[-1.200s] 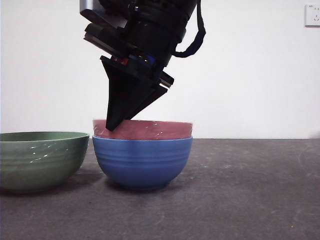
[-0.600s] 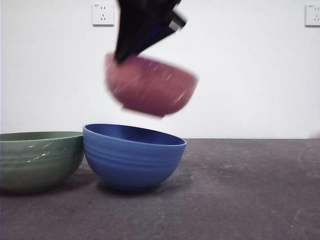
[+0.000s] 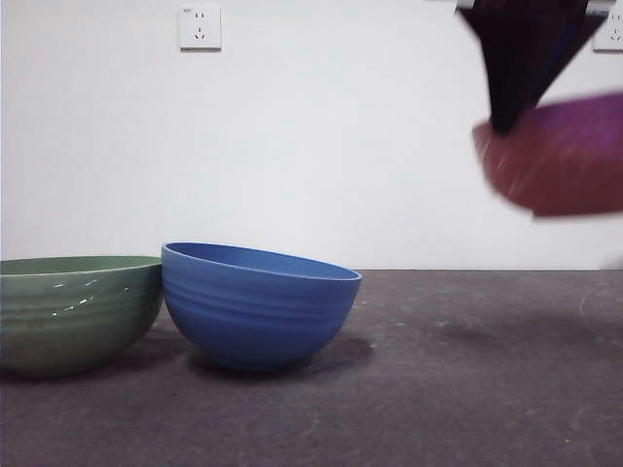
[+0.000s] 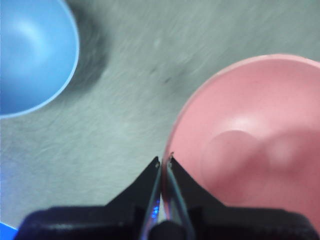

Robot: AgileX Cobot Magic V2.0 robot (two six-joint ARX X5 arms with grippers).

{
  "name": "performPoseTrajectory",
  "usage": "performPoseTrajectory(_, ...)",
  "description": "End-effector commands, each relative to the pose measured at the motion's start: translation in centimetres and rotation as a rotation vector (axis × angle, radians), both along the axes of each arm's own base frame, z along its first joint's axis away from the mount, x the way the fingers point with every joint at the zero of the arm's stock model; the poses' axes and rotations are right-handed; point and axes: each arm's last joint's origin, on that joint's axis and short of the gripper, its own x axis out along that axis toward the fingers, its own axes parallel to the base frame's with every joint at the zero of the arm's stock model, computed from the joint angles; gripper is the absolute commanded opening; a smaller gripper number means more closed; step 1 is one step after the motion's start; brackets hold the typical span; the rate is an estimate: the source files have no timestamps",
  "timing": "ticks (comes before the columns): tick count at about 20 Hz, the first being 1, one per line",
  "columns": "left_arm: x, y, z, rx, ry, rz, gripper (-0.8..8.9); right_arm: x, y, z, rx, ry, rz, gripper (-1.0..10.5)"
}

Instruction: Pick up the green bowl on the top,put the green bowl on the left,pick up the red bowl in the middle,put the red bowl on the right

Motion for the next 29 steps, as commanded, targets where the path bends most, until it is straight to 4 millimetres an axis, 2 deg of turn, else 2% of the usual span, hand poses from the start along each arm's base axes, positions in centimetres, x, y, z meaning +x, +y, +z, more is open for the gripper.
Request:
performPoseTrajectory(1, 0.0, 0.0, -0.1, 0.002, -0.006, -0.007, 4.09, 0.4, 0.7, -2.7, 0.087, 0.007, 0.004, -0.1)
performPoseTrajectory(3, 0.0, 0.0, -0.1, 0.002, -0.007, -0.006, 4.09, 0.8, 1.2, -4.9, 0.156, 0.017, 0.028, -0.1)
performPoseTrajectory(7, 0.0, 0.0, -0.1, -0.001, -0.005, -0.008, 4.09, 1.4, 1.8, -8.0, 0.132, 0.047, 0.014, -0.1)
performPoseTrajectory(11, 0.0, 0.0, -0.1, -0.001, -0.005, -0.008, 4.09, 1.7, 2.3, -8.9, 0.162, 0.1, 0.039, 0.1)
performPoseTrajectory(12, 0.0, 0.0, -0.1, -0.001, -0.005, -0.008, 4.09, 1.7, 2.4, -8.9, 0.174, 0.113, 0.046, 0.5)
performPoseTrajectory(14, 0.0, 0.0, -0.1, -0.001, -0.005, -0.009, 4.09, 1.7, 2.4, -8.9, 0.171, 0.11, 0.043, 2.2)
performPoseTrajectory(16, 0.0, 0.0, -0.1, -0.001, -0.003, -0.008, 4.09, 1.7, 2.3, -8.8, 0.173, 0.105, 0.038, 2.5)
performPoseTrajectory(18, 0.0, 0.0, -0.1, 0.0, -0.002, -0.009, 4.09, 1.3, 1.9, -7.4, 0.186, 0.041, 0.027, 2.5)
performPoseTrajectory(21, 0.0, -0.1, 0.0, -0.027, -0.007, -0.036, 4.09, -0.1, -0.1, -2.5, 0.214, -0.244, -0.01, 2.5)
performPoseTrajectory(24, 0.3, -0.2, 0.3, -0.048, -0.047, -0.039, 3.94, -2.3, -3.0, 2.3, 0.244, -0.503, -0.003, 2.3)
performPoseTrajectory(25, 0.4, -0.2, 0.5, -0.054, -0.069, -0.04, 2.9, -3.1, -4.1, 3.4, 0.265, -0.546, 0.006, 1.4)
performPoseTrajectory(26, 0.6, -0.3, 0.7, -0.058, -0.093, -0.042, 1.12, -3.9, -5.1, 4.2, 0.291, -0.574, 0.009, 0.5)
performPoseTrajectory(27, 0.7, -0.3, 0.8, -0.06, -0.12, -0.046, -0.23, -4.6, -6.2, 4.8, 0.322, -0.586, 0.011, -0.2)
performPoseTrajectory(29, 1.2, -0.5, 0.6, -0.071, -0.164, -0.046, -0.08, -5.7, -8.0, 4.9, 0.38, -0.607, 0.008, -0.2)
